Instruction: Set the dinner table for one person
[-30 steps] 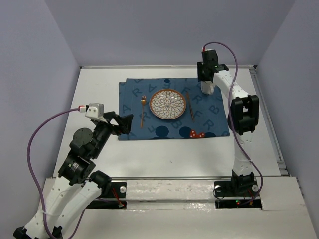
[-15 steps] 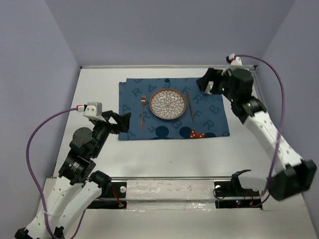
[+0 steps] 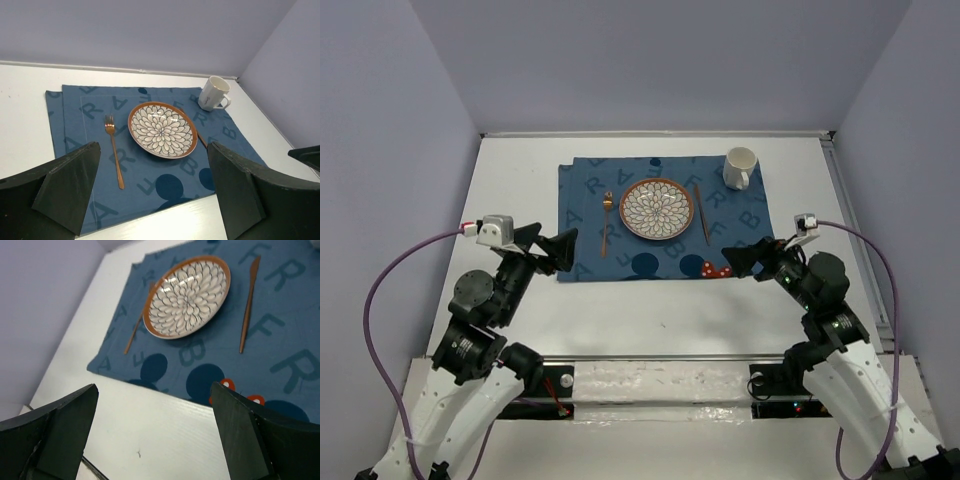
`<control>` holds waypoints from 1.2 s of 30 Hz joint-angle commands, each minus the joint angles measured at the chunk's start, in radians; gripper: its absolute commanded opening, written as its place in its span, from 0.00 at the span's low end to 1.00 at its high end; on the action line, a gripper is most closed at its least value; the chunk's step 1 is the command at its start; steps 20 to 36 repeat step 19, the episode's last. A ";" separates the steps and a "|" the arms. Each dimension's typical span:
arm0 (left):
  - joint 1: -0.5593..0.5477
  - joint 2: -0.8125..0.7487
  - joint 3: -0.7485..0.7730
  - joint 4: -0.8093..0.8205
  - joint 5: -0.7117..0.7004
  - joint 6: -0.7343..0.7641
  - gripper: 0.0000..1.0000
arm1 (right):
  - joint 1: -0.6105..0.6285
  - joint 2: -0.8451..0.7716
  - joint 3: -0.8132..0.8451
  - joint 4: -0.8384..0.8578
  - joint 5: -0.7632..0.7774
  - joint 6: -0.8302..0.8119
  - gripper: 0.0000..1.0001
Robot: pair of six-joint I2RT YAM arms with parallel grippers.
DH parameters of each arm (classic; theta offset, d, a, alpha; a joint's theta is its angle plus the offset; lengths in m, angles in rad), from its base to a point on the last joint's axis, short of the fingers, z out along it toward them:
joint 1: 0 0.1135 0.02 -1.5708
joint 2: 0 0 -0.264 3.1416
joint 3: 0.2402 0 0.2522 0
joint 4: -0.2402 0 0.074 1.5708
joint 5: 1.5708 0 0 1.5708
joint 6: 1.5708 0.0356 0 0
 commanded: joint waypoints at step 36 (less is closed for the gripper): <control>0.009 -0.088 0.020 0.040 -0.014 0.046 0.99 | -0.004 0.002 0.141 -0.125 0.278 -0.081 1.00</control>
